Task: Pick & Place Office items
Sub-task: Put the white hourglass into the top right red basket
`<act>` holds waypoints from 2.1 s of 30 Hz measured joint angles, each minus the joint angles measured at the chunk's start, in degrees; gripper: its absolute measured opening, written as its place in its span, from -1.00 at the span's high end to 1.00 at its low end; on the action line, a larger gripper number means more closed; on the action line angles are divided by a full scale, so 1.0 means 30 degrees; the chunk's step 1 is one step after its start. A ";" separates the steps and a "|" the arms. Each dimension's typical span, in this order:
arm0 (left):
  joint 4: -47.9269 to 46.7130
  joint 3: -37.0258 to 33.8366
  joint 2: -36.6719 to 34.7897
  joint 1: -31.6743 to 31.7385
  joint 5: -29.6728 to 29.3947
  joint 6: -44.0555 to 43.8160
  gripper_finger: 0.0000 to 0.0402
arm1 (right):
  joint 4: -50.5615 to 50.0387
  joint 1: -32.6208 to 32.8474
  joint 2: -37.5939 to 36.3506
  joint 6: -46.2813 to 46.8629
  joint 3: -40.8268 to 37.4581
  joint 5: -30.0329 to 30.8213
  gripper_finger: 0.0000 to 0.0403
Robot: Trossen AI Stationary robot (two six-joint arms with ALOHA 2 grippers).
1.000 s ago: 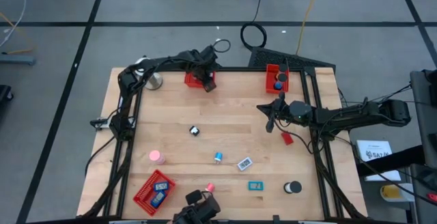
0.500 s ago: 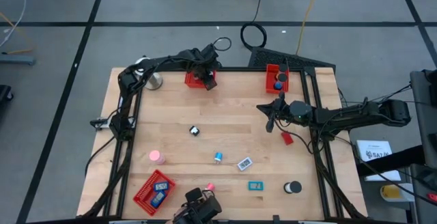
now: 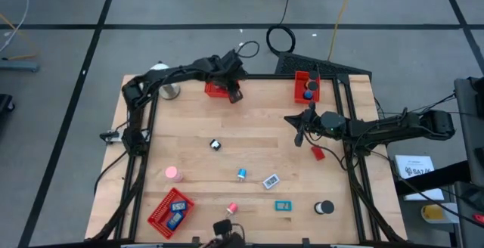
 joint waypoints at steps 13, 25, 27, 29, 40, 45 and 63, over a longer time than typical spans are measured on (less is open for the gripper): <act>1.2263 -1.2015 -0.9471 -0.0234 0.1180 -0.3722 0.84 | 0.1254 -0.0264 0.0000 0.0718 0.0007 -0.0013 1.00; 2.2819 -1.8652 -1.1565 -0.2844 0.2174 -0.3884 0.98 | 0.2871 -0.0004 0.0335 0.2087 0.0093 -0.1447 1.00; 2.4925 -1.9876 -1.1462 -0.3348 0.2246 -0.3946 0.94 | 0.1940 0.0186 0.0335 0.2037 0.0317 -0.0679 1.00; 2.6335 -2.0873 -1.1420 -0.3747 0.2295 -0.4387 0.90 | 0.0414 0.0431 0.0350 0.2014 0.0975 -0.0037 1.00; 2.7466 -2.1908 -1.1423 -0.4786 0.2251 -0.4825 0.84 | -0.9519 0.3422 0.1590 0.2883 0.6367 0.3679 1.00; 2.7584 -2.1908 -1.1422 -0.4908 0.2243 -0.4822 0.85 | -1.1732 0.4048 0.3181 0.3952 0.7901 0.4567 0.94; 2.7579 -2.1893 -1.1420 -0.4909 0.2236 -0.4807 0.85 | -2.0672 0.7853 0.8196 1.2750 1.2202 -0.0650 0.16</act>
